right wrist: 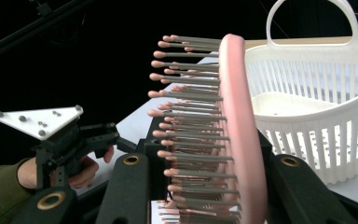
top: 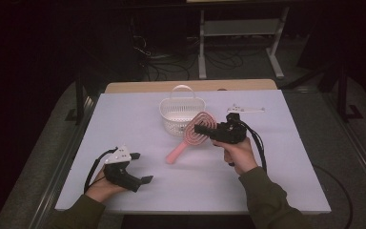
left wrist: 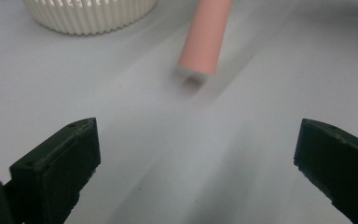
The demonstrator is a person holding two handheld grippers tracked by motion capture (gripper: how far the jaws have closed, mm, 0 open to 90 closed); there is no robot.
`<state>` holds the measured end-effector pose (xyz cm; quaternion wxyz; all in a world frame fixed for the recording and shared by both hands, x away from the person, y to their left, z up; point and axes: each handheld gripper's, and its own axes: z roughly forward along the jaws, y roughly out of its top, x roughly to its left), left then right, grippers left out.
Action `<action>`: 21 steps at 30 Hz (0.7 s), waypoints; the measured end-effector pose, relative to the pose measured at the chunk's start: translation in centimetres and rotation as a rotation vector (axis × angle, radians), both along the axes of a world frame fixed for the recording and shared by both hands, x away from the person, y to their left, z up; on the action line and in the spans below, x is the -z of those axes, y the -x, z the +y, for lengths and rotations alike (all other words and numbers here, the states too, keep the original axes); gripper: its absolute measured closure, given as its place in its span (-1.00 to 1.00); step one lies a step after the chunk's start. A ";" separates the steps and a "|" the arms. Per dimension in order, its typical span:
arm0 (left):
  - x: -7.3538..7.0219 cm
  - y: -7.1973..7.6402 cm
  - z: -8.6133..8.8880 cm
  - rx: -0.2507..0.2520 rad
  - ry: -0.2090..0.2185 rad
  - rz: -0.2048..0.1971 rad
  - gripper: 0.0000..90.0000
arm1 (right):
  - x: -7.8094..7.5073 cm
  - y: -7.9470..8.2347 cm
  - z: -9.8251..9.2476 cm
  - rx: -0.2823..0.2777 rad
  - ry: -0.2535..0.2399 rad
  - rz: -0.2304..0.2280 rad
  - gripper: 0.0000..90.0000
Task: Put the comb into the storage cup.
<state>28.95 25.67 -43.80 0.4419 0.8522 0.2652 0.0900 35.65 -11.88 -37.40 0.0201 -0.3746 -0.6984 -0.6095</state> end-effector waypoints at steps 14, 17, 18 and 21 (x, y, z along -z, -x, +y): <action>0.0 0.1 0.2 0.015 -0.007 -0.008 -1.00 | -0.9 -0.1 -0.2 0.007 -0.006 -0.012 0.39; -0.1 0.1 0.2 0.016 -0.004 -0.010 -1.00 | -1.2 -0.1 -0.3 0.006 -0.010 -0.020 0.39; -0.1 0.1 0.2 0.017 0.000 -0.010 -1.00 | -1.3 -0.2 -0.3 0.007 -0.008 -0.022 0.39; -0.2 0.0 0.0 0.017 0.001 -0.016 -1.00 | -1.6 -0.2 -0.4 0.008 -0.008 -0.027 0.39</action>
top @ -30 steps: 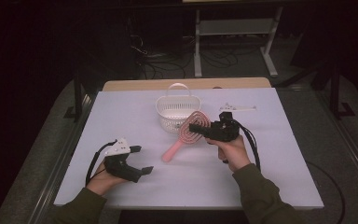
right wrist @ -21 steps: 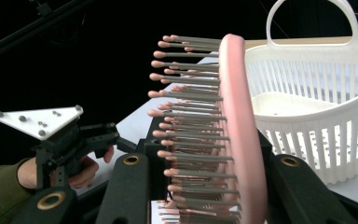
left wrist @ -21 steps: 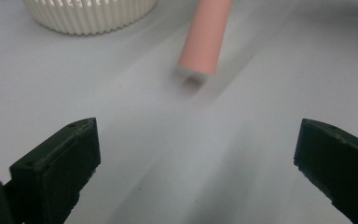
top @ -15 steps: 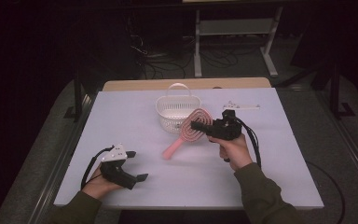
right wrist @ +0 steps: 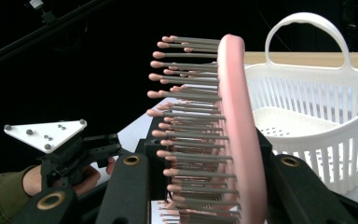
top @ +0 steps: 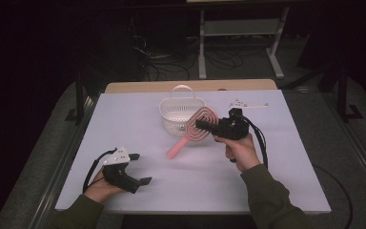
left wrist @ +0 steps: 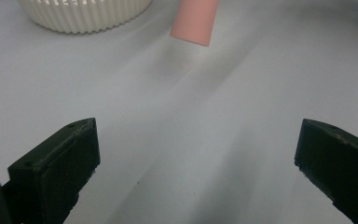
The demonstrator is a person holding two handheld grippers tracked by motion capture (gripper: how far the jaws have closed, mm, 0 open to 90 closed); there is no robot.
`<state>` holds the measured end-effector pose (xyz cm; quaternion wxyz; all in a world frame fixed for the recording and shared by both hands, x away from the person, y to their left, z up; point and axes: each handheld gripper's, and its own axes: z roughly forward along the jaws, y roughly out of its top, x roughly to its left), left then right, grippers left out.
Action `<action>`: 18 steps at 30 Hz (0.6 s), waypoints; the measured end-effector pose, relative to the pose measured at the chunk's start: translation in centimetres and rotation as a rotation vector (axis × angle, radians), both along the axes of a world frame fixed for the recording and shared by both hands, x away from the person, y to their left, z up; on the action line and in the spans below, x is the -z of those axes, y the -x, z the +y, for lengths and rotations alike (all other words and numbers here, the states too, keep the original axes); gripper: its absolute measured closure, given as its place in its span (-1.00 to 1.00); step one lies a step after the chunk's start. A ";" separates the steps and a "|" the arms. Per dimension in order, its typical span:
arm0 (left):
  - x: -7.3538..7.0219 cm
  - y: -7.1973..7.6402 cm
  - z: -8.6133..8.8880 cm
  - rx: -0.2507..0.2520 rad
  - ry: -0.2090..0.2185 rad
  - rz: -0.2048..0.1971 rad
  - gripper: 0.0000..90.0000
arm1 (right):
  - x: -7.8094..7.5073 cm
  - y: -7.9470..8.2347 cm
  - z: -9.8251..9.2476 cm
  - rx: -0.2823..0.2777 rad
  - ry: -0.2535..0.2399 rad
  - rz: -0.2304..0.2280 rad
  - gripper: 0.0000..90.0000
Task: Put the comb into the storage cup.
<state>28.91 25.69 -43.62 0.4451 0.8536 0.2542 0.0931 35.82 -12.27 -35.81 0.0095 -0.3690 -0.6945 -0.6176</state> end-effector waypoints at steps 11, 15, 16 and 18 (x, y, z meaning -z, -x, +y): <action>-0.1 0.0 0.0 0.000 -0.003 0.000 -1.00 | -1.2 -0.6 -0.4 0.015 -0.022 -0.011 0.39; -0.2 0.0 0.1 -0.002 0.006 -0.007 -1.00 | -1.6 -0.8 -0.4 0.015 -0.028 -0.018 0.39; -0.3 0.0 0.1 0.000 0.009 -0.007 -1.00 | -1.7 -0.8 -0.4 0.015 -0.030 -0.019 0.39; -0.3 0.0 0.1 -0.001 0.009 -0.008 -1.00 | -1.9 -0.9 -0.5 0.016 -0.032 -0.022 0.39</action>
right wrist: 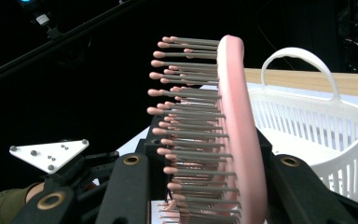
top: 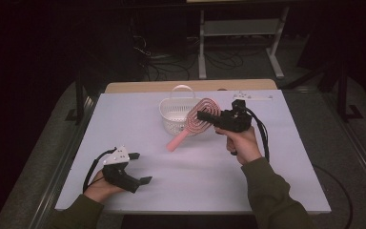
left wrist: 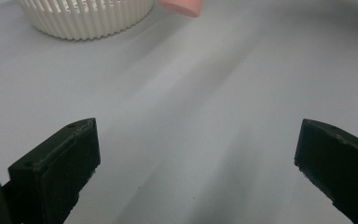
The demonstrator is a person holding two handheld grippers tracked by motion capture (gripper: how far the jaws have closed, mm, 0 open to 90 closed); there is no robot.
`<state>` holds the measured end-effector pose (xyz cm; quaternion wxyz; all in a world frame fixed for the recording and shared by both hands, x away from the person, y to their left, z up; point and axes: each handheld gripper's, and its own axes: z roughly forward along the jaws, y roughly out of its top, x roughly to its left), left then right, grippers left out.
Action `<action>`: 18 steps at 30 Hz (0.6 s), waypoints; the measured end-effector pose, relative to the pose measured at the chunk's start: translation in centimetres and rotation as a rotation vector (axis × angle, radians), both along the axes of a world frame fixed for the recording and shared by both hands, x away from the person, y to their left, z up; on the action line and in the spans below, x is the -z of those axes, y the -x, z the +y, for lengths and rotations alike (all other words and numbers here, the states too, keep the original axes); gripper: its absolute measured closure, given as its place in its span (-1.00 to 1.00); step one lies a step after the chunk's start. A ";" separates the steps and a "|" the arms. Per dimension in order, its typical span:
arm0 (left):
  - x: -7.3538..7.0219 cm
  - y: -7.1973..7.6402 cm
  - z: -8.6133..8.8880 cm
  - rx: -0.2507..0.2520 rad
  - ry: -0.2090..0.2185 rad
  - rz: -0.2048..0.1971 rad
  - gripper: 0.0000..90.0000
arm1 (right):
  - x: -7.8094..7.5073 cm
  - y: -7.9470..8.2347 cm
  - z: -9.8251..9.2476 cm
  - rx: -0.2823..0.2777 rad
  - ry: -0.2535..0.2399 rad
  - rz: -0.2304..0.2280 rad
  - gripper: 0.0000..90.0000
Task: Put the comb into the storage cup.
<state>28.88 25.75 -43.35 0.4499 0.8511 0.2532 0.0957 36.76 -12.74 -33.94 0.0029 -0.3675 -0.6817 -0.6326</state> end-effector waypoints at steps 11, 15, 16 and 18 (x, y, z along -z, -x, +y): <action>0.0 0.0 0.0 -0.005 -0.002 0.002 -1.00 | -1.4 -0.7 -0.2 0.011 -0.014 -0.017 0.40; 0.1 0.0 0.0 -0.004 -0.004 0.006 -1.00 | -1.8 -1.0 -0.3 0.018 -0.016 -0.025 0.40; 0.1 0.0 0.0 -0.001 -0.002 0.006 -1.00 | -2.0 -1.0 -0.3 0.019 -0.018 -0.025 0.40; 0.1 0.1 0.0 0.000 -0.001 0.005 -1.00 | -2.2 -1.2 -0.3 0.023 -0.023 -0.034 0.40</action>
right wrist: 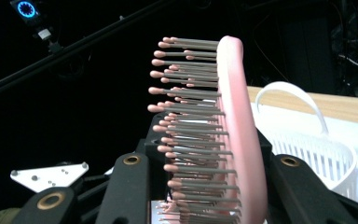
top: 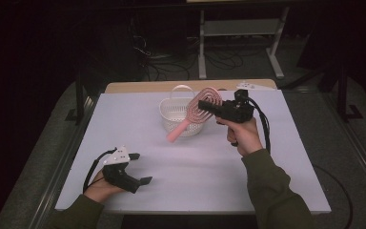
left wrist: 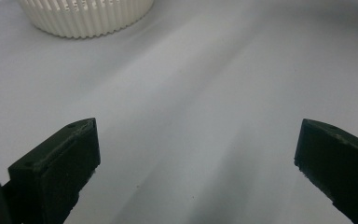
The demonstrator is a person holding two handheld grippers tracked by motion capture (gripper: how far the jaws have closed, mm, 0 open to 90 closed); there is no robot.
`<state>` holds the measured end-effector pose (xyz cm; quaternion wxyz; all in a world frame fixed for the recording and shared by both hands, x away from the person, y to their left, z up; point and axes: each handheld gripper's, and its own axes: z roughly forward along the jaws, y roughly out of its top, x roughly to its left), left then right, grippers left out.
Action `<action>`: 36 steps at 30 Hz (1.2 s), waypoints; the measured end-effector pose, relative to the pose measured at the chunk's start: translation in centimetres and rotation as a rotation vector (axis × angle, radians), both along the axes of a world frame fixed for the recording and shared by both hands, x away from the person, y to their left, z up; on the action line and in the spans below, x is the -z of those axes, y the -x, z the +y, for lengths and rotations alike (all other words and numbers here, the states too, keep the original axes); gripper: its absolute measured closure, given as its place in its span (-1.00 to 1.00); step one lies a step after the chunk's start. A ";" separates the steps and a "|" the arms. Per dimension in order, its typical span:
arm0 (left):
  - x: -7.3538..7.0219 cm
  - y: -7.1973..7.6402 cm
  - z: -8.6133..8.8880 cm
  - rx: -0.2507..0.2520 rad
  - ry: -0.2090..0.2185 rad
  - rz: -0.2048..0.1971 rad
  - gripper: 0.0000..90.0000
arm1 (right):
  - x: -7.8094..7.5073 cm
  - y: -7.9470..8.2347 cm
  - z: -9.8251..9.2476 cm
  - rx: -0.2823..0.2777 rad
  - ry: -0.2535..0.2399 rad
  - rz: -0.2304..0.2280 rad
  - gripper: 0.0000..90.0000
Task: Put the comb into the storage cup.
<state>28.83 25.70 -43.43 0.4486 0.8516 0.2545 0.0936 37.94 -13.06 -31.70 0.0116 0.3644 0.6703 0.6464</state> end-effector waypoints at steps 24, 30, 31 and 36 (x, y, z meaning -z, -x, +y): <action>0.2 0.0 0.0 0.002 -0.002 0.010 -1.00 | -2.4 -2.8 -1.0 0.071 -0.049 -0.022 0.40; 0.2 0.0 -0.1 0.003 -0.002 0.013 -1.00 | -2.2 -3.7 -1.1 0.109 -0.049 -0.018 0.40; 0.3 0.0 -0.1 0.003 -0.003 0.012 -1.00 | -2.1 -3.9 -1.2 0.115 -0.049 -0.015 0.40; 0.3 0.0 -0.1 0.004 -0.001 0.014 -1.00 | -1.6 -4.4 -1.2 0.146 -0.034 -0.008 0.40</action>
